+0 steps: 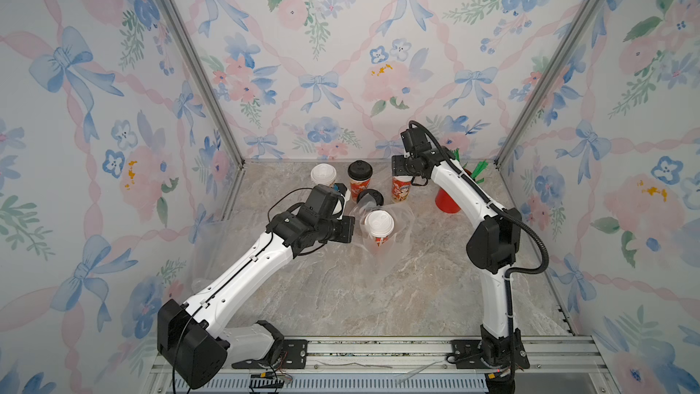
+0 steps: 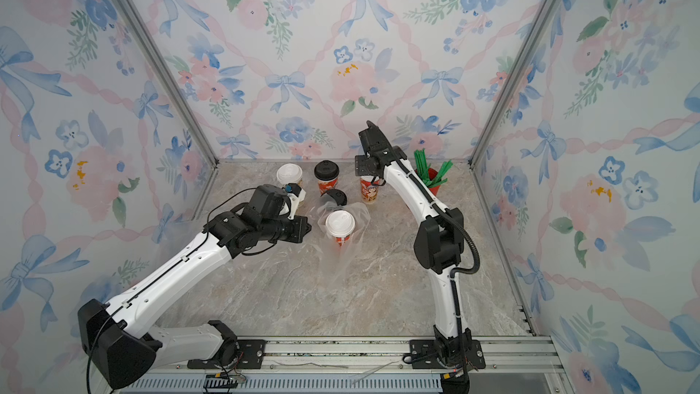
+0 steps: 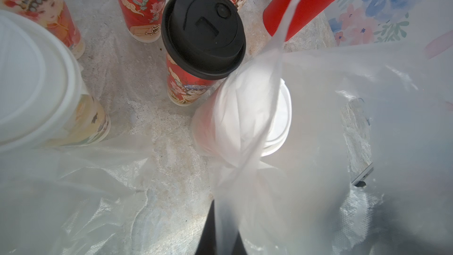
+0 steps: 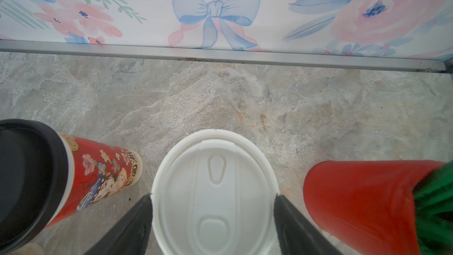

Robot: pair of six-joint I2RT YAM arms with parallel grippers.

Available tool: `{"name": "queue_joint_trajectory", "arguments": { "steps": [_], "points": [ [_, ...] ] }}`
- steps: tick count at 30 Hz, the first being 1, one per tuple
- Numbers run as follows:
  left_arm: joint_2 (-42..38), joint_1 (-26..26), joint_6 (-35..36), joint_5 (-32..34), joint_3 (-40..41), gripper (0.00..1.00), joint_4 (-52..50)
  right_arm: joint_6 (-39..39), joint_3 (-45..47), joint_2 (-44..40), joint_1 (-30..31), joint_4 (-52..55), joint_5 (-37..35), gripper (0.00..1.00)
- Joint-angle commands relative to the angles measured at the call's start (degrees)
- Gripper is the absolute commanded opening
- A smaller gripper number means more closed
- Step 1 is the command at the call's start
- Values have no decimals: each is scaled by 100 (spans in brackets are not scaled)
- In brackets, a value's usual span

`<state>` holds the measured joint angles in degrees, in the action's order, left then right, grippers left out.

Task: Pack milk tea into plastic carrier bags
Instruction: Pick up the milk tea cup at the center of the board.

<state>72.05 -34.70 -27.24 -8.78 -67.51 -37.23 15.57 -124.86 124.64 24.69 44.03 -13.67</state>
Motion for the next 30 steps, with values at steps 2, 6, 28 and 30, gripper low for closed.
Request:
{"name": "queue_joint_trajectory", "arguments": {
  "steps": [2,6,28,30],
  "points": [
    [-22,48,-48,83,17,0,58,-2,103,115,-38,141,7,79],
    [-19,51,-42,86,14,0,58,8,208,140,-35,82,39,79],
    [-83,51,-104,66,-44,35,55,-2,415,-642,-16,381,1,68],
    [-120,49,-116,26,-17,41,48,-10,569,-888,1,425,40,68]
  ]
}}
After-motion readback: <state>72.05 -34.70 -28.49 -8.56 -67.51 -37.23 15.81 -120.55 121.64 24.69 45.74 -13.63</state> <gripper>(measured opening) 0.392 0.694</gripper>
